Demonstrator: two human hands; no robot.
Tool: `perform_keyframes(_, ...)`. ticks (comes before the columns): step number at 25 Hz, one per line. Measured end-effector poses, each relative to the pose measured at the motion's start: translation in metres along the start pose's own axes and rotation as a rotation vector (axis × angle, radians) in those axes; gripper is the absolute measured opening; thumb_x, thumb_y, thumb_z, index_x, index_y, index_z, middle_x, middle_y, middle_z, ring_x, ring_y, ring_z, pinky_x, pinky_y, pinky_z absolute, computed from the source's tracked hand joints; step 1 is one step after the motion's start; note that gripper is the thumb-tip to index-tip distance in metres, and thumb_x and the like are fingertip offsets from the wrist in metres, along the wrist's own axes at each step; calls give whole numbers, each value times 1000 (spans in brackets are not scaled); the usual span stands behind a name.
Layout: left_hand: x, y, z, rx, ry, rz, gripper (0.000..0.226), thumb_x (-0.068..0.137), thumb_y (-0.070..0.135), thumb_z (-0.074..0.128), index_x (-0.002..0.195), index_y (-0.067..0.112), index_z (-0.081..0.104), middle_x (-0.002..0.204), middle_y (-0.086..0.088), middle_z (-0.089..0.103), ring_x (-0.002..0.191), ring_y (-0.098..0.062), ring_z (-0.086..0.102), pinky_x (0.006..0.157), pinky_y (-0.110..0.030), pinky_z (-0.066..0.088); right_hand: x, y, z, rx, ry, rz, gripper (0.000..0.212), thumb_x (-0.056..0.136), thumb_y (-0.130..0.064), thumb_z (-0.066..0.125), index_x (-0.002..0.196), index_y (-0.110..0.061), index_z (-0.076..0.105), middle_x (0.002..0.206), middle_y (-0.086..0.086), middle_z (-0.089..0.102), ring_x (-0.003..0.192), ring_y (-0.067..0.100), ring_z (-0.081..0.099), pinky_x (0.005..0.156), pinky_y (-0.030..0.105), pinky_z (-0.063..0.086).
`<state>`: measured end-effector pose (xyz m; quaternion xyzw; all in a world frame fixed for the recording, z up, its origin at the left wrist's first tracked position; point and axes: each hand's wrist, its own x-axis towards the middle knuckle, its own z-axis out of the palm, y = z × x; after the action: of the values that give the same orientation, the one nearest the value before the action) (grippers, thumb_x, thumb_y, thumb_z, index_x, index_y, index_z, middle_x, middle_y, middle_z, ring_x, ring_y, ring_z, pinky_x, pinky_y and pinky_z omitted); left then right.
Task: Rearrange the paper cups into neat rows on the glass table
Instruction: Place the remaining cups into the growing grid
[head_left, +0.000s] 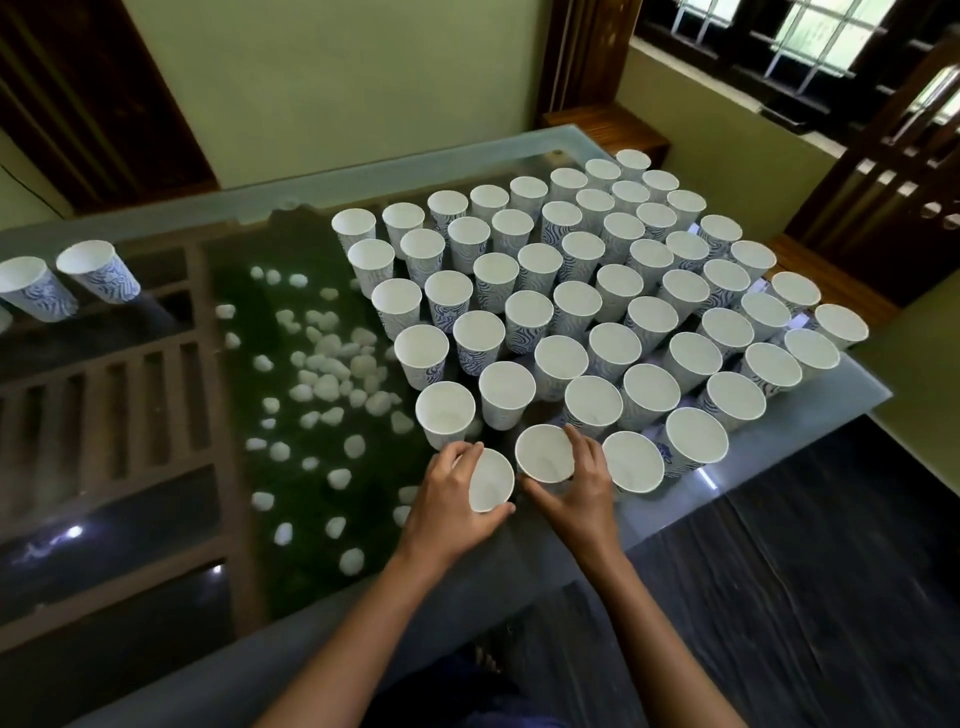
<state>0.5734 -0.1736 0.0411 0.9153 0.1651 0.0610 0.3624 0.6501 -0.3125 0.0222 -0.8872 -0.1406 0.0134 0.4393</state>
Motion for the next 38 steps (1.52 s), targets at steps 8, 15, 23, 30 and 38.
perform_keyframes(8,15,10,5,-21,55,-14,80,58,31,85,123,-1,52,121,-16,52,116,-27,49,101,-23,31,18,4,2,36,5,-11,81,64,-18,82,132,0,42,130,19,47,119,31,47,90,9,26)
perform_keyframes(15,8,6,-3,21,132,12,76,61,37,82,123,4,55,122,-13,52,116,-24,48,98,-22,32,9,-5,-13,-63,-11,-81,71,66,-11,79,128,2,46,125,19,48,115,32,48,95,15,28)
perform_keyframes(23,-3,-31,-52,59,281,-20,50,78,32,70,120,9,58,116,-7,59,108,-20,55,90,-24,41,8,-59,8,-77,-107,-205,51,74,-11,74,121,-4,56,118,14,57,106,27,55,91,32,43)
perform_keyframes(30,-28,-131,-152,-41,413,-237,40,77,24,71,113,8,63,112,-9,62,103,-23,59,90,-31,47,5,-155,128,-1,-393,-313,49,75,-16,74,121,-9,57,116,6,56,102,19,58,89,34,51)
perform_keyframes(38,-17,-275,-287,5,550,-380,40,78,27,70,114,10,63,112,-7,61,105,-22,58,89,-25,43,29,-294,309,-50,-542,-442,50,73,-16,74,119,-8,57,108,9,58,99,22,59,85,29,47)
